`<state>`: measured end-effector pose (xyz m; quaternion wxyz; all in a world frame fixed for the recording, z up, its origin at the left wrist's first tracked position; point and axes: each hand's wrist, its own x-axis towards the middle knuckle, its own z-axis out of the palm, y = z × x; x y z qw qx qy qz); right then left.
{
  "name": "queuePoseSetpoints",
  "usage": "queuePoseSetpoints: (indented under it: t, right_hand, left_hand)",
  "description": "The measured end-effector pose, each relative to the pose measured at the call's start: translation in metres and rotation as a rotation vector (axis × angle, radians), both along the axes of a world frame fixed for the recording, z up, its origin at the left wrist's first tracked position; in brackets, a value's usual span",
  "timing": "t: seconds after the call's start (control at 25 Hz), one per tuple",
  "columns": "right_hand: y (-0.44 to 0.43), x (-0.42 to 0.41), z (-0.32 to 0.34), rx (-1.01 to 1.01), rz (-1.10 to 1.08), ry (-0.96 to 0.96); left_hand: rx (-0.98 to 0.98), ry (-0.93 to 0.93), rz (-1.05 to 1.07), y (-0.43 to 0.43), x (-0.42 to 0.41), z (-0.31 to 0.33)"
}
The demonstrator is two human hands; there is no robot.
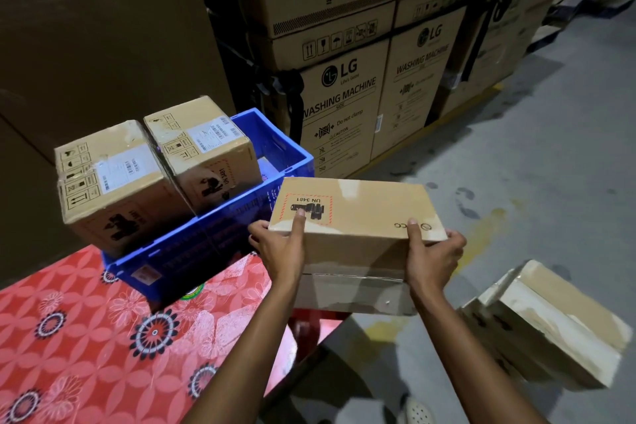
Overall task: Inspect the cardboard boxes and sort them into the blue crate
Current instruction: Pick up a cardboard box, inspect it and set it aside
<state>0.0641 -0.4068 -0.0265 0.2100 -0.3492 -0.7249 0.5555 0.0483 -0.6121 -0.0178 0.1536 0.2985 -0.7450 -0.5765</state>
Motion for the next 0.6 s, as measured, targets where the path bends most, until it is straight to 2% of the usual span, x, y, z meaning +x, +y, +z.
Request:
queuePoseSetpoints:
  t: [0.16,0.28,0.44,0.56,0.6]
  right_hand:
    - [-0.003,0.006,-0.005,-0.02,0.072,-0.005]
    - [-0.003,0.001,0.007,0.05,0.11,0.054]
    - [-0.007,-0.012,0.043,0.309,0.2,0.213]
    - [-0.013,-0.03,0.072,0.525,0.377,0.268]
    - [-0.018,-0.033,0.079,0.589,0.468,0.282]
  left_hand:
    - [-0.002,0.002,-0.018,-0.005,0.01,-0.012]
    - [0.044,0.034,-0.017,-0.013,0.014,-0.014]
    - [0.24,-0.029,-0.064,-0.024,0.02,-0.029]
    - [0.43,-0.2,-0.291,-0.028,0.032,-0.036]
    - [0.368,-0.262,-0.364,-0.03,0.034,-0.037]
